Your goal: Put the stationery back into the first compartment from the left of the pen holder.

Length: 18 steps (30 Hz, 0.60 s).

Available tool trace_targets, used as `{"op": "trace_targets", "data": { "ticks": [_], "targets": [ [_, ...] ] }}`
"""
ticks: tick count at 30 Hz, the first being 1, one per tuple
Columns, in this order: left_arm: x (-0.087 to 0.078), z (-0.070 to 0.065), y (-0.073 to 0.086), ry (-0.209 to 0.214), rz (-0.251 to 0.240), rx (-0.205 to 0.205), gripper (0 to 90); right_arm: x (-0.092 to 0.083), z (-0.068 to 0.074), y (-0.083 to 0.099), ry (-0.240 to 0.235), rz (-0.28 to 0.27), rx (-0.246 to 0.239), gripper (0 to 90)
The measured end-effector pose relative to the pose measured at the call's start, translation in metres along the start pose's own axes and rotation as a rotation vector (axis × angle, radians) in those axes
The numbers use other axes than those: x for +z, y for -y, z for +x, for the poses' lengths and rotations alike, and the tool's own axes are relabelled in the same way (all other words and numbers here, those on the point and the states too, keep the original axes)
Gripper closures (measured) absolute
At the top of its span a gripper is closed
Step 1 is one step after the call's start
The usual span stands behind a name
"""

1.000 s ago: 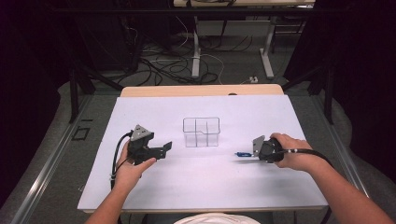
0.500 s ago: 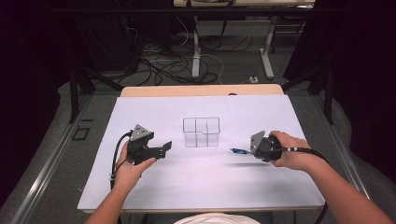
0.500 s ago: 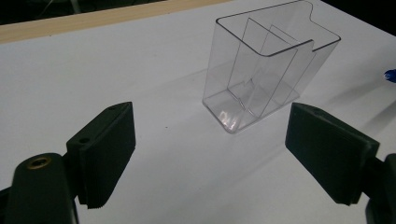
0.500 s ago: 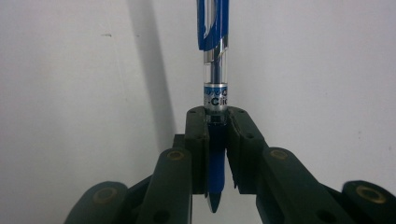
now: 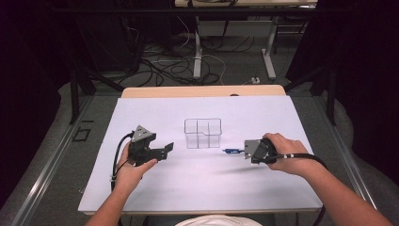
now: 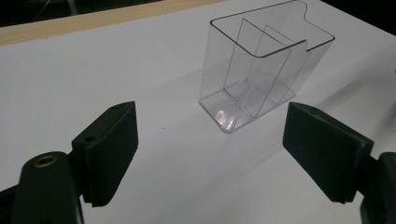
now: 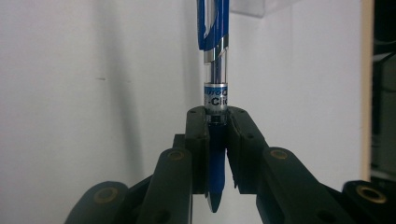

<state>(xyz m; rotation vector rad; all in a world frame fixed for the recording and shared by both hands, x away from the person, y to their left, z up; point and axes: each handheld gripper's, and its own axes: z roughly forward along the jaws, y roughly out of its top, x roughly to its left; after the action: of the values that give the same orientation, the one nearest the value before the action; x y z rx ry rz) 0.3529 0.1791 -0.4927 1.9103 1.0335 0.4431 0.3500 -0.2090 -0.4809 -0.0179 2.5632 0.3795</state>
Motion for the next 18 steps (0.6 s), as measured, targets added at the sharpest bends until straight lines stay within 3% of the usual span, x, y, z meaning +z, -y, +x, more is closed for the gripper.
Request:
{"op": "trace_targets", "data": {
  "ticks": [2, 3, 4, 5, 6, 12, 16, 17, 18],
  "targets": [
    [0.0, 0.0, 0.0, 0.001, -0.001, 0.0, 18.5, -0.003, 0.0, -0.006, 0.023, -0.001, -0.047, 79.5],
    [-0.001, -0.001, -0.001, 0.002, -0.002, 0.003, 18.6, -0.005, 0.003, -0.01, 0.072, -0.023, -0.07, 79.6],
    [0.0, -0.001, -0.001, -0.002, -0.006, 0.005, 18.6, -0.005, 0.003, -0.01, 0.072, -0.023, -0.07, 79.6],
    [-0.001, -0.001, -0.001, 0.002, -0.006, 0.009, 19.7, -0.008, 0.004, -0.015, 0.124, -0.034, -0.112, 79.6],
    [-0.001, -0.001, -0.001, 0.004, -0.004, 0.014, 19.7, -0.008, 0.004, -0.015, 0.124, -0.034, -0.112, 79.6],
    [-0.002, -0.001, -0.002, 0.001, -0.01, 0.019, 20.9, -0.018, 0.013, -0.028, 0.307, -0.069, -0.232, 79.6],
    [-0.003, 0.0, -0.003, -0.011, -0.018, 0.023, 20.8, -0.021, 0.02, -0.035, 0.405, -0.096, -0.333, 79.5],
    [-0.003, 0.0, -0.003, -0.01, -0.019, 0.021, 20.8, -0.022, 0.023, -0.038, 0.447, -0.106, -0.385, 79.5],
    [-0.004, 0.0, -0.003, -0.011, -0.021, 0.02, 20.8, -0.022, 0.023, -0.038, 0.447, -0.106, -0.385, 79.5]
  ]
}}
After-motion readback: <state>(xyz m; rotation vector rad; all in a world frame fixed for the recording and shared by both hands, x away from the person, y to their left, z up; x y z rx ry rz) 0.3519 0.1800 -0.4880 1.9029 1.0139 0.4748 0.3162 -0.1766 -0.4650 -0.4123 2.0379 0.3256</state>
